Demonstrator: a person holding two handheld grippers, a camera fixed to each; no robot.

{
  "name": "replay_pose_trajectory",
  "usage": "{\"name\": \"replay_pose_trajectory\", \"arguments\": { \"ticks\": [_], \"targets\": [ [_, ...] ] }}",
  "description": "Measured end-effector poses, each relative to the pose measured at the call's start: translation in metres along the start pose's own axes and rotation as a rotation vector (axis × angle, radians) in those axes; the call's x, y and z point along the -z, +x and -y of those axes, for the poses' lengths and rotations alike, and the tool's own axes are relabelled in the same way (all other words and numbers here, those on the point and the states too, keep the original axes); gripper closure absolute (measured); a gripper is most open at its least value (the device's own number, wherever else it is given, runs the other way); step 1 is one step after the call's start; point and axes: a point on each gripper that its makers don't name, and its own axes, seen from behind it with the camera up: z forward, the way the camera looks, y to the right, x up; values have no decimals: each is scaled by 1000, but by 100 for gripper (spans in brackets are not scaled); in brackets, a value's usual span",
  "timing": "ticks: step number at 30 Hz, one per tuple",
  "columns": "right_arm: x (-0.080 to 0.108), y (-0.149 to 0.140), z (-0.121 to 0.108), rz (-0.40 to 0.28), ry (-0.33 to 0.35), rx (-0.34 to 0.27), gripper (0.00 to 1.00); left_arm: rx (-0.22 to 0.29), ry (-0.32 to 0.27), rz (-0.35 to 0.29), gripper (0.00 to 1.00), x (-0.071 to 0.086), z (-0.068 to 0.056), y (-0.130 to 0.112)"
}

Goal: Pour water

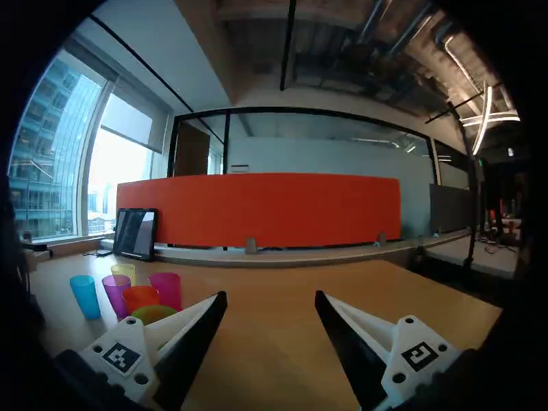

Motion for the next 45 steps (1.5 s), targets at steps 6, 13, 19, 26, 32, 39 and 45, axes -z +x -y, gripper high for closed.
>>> {"name": "replay_pose_trajectory", "arguments": {
  "ticks": [6,13,19,26,32,39,45],
  "targets": [
    [2,-2,-6,4,-7,2,0,0,0,0,0,0,1,0],
    [3,-6,-16,14,-22,-9,0,0,0,0,0,0,0,0],
    [4,-6,-19,9,-18,-11,1,0,0,0,0,-1,0,0],
    [5,-7,-17,10,-15,5,1,0,0,0,0,-1,0,0],
    [5,-7,-18,10,-16,5,1,0,0,0,0,-1,0,0],
    [6,-8,-17,10,-15,5,1,0,0,0,0,-1,0,0],
    [6,-8,-17,12,-11,5,1,0,0,0,0,-1,-1,0]
  ]
}}
